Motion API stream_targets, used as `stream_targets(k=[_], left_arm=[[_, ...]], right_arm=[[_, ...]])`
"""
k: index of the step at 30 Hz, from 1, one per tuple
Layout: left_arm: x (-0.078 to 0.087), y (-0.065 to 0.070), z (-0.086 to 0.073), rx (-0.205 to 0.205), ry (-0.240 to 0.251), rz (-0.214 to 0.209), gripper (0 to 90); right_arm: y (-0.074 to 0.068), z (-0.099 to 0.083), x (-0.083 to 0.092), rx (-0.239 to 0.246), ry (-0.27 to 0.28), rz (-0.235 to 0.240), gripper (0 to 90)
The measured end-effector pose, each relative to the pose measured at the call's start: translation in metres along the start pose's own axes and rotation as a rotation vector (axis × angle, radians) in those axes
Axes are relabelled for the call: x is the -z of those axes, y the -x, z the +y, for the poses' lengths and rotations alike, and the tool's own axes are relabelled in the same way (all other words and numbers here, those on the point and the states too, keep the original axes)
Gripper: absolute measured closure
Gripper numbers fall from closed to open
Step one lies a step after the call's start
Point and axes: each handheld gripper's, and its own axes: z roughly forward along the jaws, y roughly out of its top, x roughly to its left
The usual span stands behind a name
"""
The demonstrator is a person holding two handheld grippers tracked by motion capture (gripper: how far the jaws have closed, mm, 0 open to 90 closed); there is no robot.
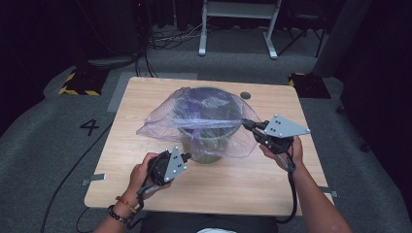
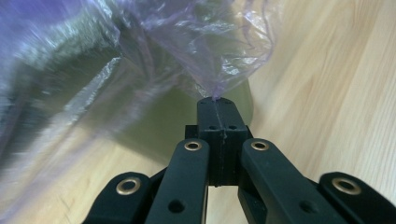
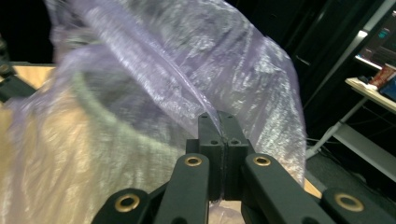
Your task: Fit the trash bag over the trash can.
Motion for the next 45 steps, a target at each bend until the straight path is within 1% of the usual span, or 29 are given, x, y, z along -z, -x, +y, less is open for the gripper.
stream_targets(k=[1,3,4,7,9,11,13,15,17,19,22,23,25,26,27,28,29,30,31,32,34,35,36,37,38,39,40,42,45], left_arm=[[-0.001,-0.001,-0.003,0.002,-0.009,-0.011,90.0],[-0.003,-0.003,-0.009,-0.002,-0.03,-0.006,90.0],[-0.004,-0.004,-0.011,0.0,-0.038,-0.014,90.0],[-0.005,-0.006,-0.017,0.012,-0.043,-0.028,90.0],[-0.005,-0.007,-0.02,0.015,-0.05,-0.028,90.0],[-0.006,-0.008,-0.022,0.013,-0.057,-0.035,90.0],[-0.007,-0.008,-0.024,0.016,-0.07,-0.041,90.0],[-0.008,-0.009,-0.026,0.01,-0.072,-0.05,90.0],[-0.01,-0.009,-0.029,0.013,-0.084,-0.054,90.0],[-0.011,-0.009,-0.032,0.016,-0.09,-0.059,90.0],[-0.01,-0.009,-0.037,0.023,-0.095,-0.068,90.0],[-0.009,-0.008,-0.038,0.033,-0.09,-0.066,90.0],[-0.003,-0.008,-0.041,0.047,-0.065,-0.052,90.0],[0.004,-0.007,-0.041,0.059,-0.03,-0.048,89.7],[0.009,-0.007,-0.041,0.06,-0.017,-0.035,73.5],[0.013,-0.006,-0.04,0.069,0.003,-0.025,63.8],[0.02,-0.006,-0.038,0.077,0.032,-0.02,56.8],[0.03,-0.005,-0.036,0.089,0.072,-0.021,52.8],[0.036,-0.005,-0.035,0.097,0.098,-0.017,45.1],[0.046,-0.005,-0.031,0.099,0.138,0.001,39.1],[0.061,-0.006,-0.024,0.102,0.196,0.026,32.4],[0.071,-0.008,-0.018,0.114,0.241,0.06,28.8],[0.077,-0.011,-0.014,0.122,0.263,0.081,25.8],[0.083,-0.015,-0.01,0.126,0.291,0.095,25.6],[0.087,-0.02,-0.005,0.118,0.307,0.116,24.5],[0.089,-0.026,0.0,0.113,0.311,0.156,24.1],[0.09,-0.034,0.005,0.103,0.307,0.176,24.1],[0.087,-0.047,0.011,0.102,0.297,0.19,24.7],[0.073,-0.069,0.017,0.116,0.262,0.198,25.6]], right_arm=[[0.002,0.0,-0.002,-0.002,-0.01,-0.011,90.0],[0.008,0.0,-0.006,-0.011,-0.02,-0.029,90.0],[0.011,0.0,-0.008,-0.012,-0.027,-0.041,90.0],[0.022,0.001,-0.015,-0.039,-0.038,-0.056,90.0],[0.029,0.0,-0.022,-0.039,-0.059,-0.083,90.0],[0.037,-0.003,-0.031,-0.075,-0.07,-0.077,90.0],[0.041,-0.005,-0.039,-0.07,-0.096,-0.095,90.0],[0.048,-0.008,-0.046,-0.094,-0.112,-0.097,90.0],[0.054,-0.011,-0.052,-0.104,-0.131,-0.116,90.0],[0.06,-0.016,-0.057,-0.141,-0.139,-0.107,90.0],[0.066,-0.023,-0.064,-0.155,-0.164,-0.12,90.0],[0.069,-0.026,-0.066,-0.163,-0.169,-0.124,90.0],[0.072,-0.03,-0.067,-0.188,-0.164,-0.119,90.0],[0.073,-0.03,-0.067,-0.194,-0.16,-0.118,90.0],[0.073,-0.031,-0.066,-0.192,-0.154,-0.116,90.0],[0.072,-0.03,-0.065,-0.19,-0.152,-0.113,90.0],[0.072,-0.03,-0.064,-0.186,-0.148,-0.113,90.0],[0.071,-0.029,-0.063,-0.182,-0.146,-0.113,90.0],[0.069,-0.027,-0.062,-0.176,-0.142,-0.111,90.0],[0.068,-0.026,-0.062,-0.171,-0.14,-0.107,90.0],[0.066,-0.023,-0.06,-0.157,-0.138,-0.108,90.0],[0.065,-0.022,-0.06,-0.152,-0.137,-0.107,90.0],[0.064,-0.02,-0.06,-0.143,-0.138,-0.107,90.0],[0.063,-0.02,-0.06,-0.139,-0.139,-0.106,90.0],[0.063,-0.019,-0.06,-0.133,-0.138,-0.104,90.0],[0.062,-0.018,-0.06,-0.129,-0.138,-0.102,90.0],[0.062,-0.017,-0.061,-0.124,-0.141,-0.098,90.0],[0.062,-0.016,-0.061,-0.115,-0.145,-0.096,90.0],[0.062,-0.015,-0.061,-0.113,-0.139,-0.086,90.0]])
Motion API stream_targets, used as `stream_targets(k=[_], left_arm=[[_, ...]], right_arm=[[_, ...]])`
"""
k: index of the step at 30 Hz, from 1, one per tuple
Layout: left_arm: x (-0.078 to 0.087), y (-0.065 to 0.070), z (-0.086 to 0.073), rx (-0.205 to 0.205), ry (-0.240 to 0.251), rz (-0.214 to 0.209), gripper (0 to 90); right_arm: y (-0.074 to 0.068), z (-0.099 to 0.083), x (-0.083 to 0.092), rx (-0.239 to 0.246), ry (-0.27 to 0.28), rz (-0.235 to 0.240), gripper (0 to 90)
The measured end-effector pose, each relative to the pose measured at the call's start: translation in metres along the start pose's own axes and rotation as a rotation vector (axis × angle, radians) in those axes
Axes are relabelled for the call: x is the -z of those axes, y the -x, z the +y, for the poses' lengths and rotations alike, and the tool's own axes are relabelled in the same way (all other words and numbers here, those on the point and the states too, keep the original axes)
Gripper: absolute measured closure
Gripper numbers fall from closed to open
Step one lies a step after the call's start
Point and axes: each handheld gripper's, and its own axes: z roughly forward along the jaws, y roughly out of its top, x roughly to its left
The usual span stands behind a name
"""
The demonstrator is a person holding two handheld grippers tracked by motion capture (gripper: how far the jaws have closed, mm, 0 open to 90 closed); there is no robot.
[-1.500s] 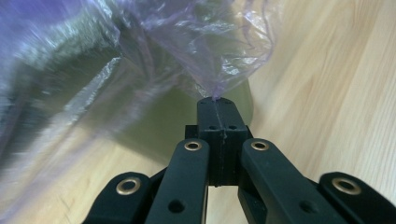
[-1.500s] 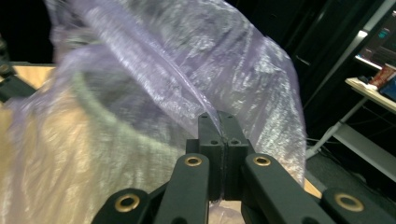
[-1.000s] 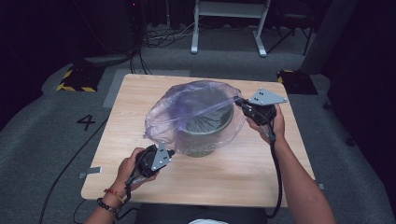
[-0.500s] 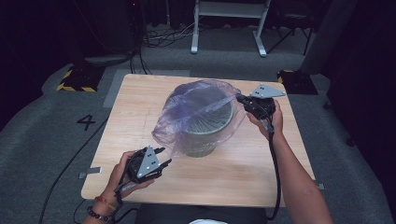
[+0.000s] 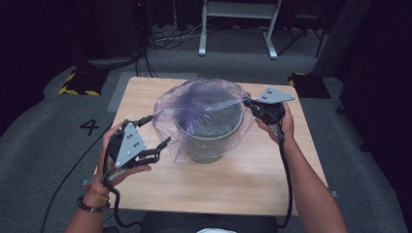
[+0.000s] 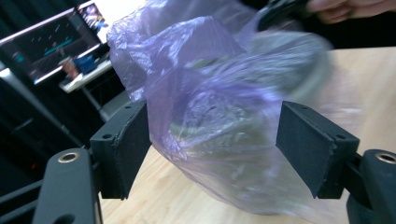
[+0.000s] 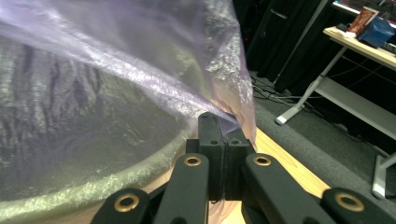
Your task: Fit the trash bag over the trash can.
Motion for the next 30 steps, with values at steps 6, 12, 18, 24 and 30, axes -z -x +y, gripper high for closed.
stream_targets(k=[6,12,18,24,30], left_arm=[[-0.025,-0.033,0.006,0.046,0.018,0.06,27.8],[-0.042,-0.054,0.012,0.048,0.018,0.079,27.3],[-0.061,-0.068,0.011,0.044,-0.044,0.036,65.0],[-0.085,-0.083,0.004,0.106,-0.132,0.013,89.4],[-0.113,-0.098,-0.015,0.203,-0.236,-0.026,89.9]], right_arm=[[0.002,0.001,0.002,0.021,0.004,0.024,90.0],[0.003,0.003,0.001,0.034,-0.008,0.031,90.0],[0.004,0.005,0.003,0.038,-0.007,0.049,90.0],[0.008,0.005,0.003,0.015,0.01,0.069,90.0],[0.011,0.003,-0.001,-0.015,0.011,0.064,90.0]])
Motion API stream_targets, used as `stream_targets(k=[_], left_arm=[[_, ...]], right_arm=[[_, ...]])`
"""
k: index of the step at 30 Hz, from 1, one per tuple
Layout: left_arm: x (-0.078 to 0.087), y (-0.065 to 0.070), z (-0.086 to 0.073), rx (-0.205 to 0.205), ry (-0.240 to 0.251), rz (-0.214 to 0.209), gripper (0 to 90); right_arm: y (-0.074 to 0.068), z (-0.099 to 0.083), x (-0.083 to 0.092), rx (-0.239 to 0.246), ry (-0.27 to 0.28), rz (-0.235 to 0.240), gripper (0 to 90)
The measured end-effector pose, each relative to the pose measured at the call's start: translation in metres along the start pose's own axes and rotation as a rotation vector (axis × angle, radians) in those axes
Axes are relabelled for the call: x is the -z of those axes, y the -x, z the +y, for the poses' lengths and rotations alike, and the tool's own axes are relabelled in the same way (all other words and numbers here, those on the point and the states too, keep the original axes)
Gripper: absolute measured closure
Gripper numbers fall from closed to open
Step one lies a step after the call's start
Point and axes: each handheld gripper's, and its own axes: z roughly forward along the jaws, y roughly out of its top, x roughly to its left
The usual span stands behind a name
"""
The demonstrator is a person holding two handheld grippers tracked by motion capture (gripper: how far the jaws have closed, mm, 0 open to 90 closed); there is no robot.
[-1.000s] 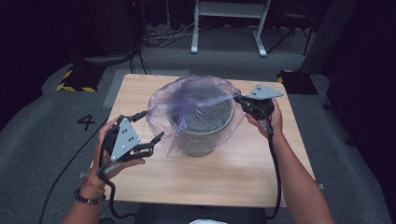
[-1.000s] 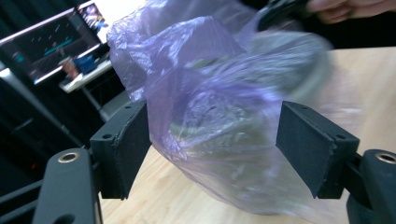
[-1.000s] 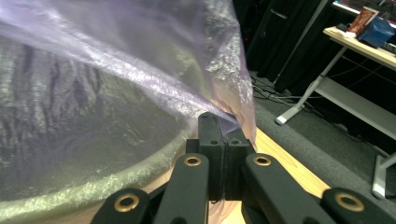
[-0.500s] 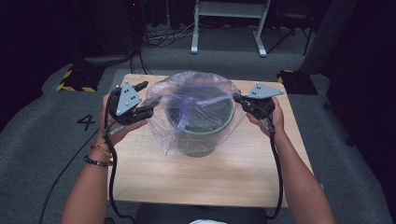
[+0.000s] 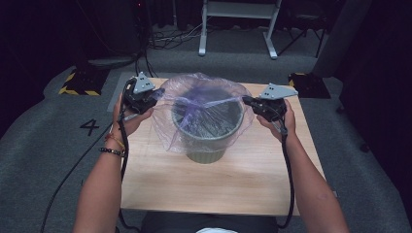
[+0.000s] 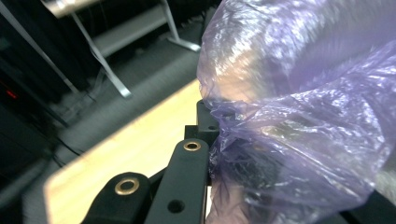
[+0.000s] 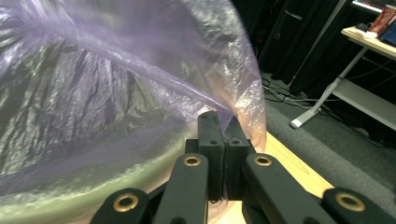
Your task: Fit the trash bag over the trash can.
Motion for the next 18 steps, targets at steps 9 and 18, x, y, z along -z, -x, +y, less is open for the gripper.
stream_targets(k=[9,18], left_arm=[[-0.044,-0.002,-0.027,0.066,-0.114,-0.063,89.9],[-0.069,0.014,-0.043,0.062,-0.167,-0.13,89.9]], right_arm=[[0.013,-0.01,-0.013,-0.087,-0.029,-0.054,89.8],[0.02,-0.029,-0.033,-0.144,-0.113,-0.072,89.9]])
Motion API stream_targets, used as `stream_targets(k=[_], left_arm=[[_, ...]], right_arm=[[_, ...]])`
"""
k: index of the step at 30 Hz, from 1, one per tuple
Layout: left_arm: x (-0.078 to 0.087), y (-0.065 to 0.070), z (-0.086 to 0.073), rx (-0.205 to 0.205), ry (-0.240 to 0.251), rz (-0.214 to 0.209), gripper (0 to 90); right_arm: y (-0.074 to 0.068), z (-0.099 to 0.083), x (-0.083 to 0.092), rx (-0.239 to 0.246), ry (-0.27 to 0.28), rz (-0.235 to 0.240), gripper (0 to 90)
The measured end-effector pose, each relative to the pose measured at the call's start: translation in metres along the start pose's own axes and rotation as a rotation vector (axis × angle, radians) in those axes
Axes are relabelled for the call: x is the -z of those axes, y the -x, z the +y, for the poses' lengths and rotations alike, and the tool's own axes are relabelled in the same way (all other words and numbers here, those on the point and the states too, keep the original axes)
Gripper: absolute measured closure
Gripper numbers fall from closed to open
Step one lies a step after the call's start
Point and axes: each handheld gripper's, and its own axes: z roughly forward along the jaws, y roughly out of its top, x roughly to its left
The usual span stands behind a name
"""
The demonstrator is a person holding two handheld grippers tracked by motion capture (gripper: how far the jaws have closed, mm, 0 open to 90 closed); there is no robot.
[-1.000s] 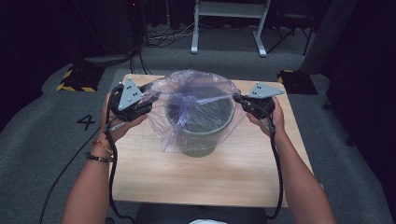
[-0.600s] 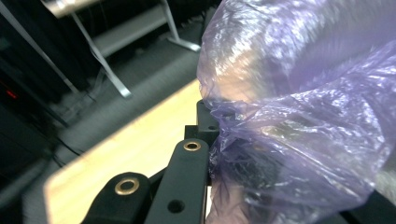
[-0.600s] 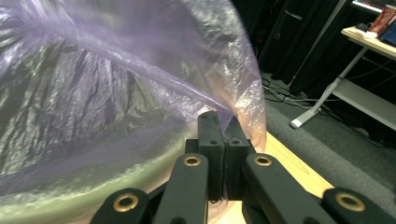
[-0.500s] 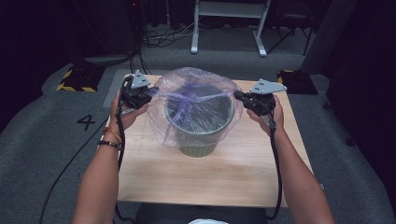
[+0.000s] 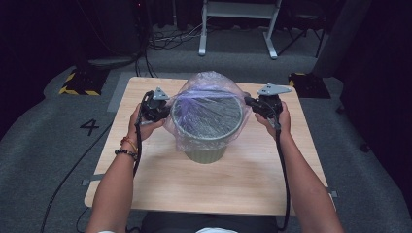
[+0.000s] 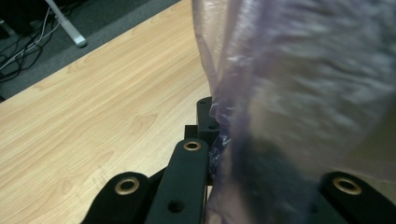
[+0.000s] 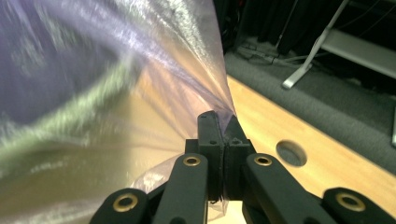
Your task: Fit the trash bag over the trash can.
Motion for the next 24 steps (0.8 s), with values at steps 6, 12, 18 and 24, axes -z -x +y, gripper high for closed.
stream_targets(k=[6,12,18,24], left_arm=[[-0.001,0.003,-0.01,0.022,0.013,-0.054,89.9],[0.007,0.002,-0.022,0.127,0.048,0.011,55.5],[0.047,0.004,-0.044,0.126,0.184,0.05,30.1],[0.085,0.021,-0.064,0.014,0.222,0.04,21.1]], right_arm=[[-0.006,-0.013,-0.007,0.003,-0.034,0.055,89.8],[-0.013,-0.017,-0.006,0.035,-0.058,0.065,80.5],[-0.014,-0.021,0.017,0.049,0.017,0.074,65.9],[-0.019,-0.028,0.043,0.102,0.065,0.154,48.9]])
